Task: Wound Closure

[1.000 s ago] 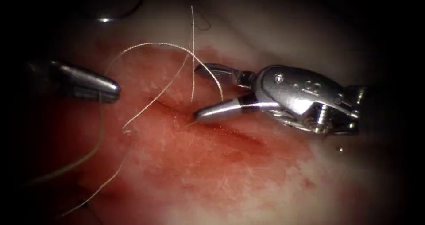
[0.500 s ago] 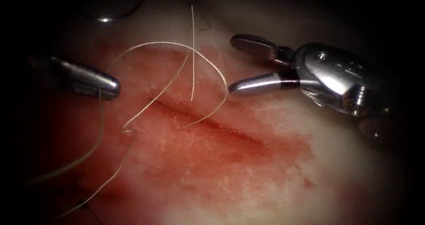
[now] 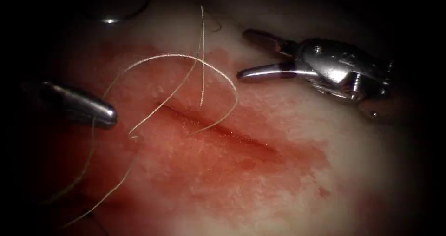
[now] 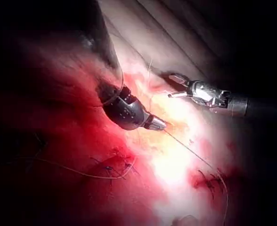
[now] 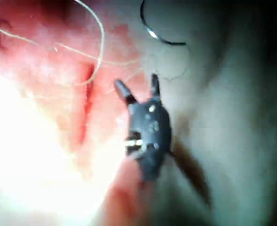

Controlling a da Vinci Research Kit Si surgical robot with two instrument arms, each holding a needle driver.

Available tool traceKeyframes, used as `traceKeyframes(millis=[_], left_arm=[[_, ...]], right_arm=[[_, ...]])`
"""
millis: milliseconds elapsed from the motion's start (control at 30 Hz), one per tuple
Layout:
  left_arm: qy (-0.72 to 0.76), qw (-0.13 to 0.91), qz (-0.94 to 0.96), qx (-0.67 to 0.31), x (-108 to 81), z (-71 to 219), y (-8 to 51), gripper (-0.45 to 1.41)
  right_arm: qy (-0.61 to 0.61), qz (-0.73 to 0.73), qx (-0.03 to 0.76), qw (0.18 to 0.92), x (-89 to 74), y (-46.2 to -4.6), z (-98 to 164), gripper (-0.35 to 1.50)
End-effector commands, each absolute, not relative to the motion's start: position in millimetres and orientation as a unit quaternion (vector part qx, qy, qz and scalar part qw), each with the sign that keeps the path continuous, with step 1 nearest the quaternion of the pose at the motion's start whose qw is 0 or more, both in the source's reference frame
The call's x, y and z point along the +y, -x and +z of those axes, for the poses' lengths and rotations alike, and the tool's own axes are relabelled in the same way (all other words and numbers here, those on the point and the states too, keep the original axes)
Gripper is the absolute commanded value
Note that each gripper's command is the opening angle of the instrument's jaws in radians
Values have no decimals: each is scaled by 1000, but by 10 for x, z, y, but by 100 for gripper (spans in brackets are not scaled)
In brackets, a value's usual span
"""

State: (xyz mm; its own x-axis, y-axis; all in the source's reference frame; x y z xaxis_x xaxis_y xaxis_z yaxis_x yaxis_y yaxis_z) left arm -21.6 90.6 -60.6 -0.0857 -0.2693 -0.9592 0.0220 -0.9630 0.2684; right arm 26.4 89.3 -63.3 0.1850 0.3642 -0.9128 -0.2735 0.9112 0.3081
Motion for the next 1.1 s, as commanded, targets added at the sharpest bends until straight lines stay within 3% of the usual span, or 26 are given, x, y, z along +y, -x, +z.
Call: traceKeyframes(millis=[33,467,1000,1067,1100], left_arm=[[-671,103,-729,-92,902,-604,221,-35],[-684,113,-716,-84,886,-625,226,-35],[-685,114,-715,-84,886,-624,226,-35],[-685,114,-715,-84,886,-624,226,-35],[-685,114,-715,-84,886,-624,225,-35]], right_arm=[[-19,179,606,775,903,-283,-631,81],[103,-38,551,827,900,-344,-650,84],[70,-121,521,842,875,-351,-648,73],[68,-124,515,845,872,-362,-641,52],[60,-129,507,850,872,-366,-636,7]])
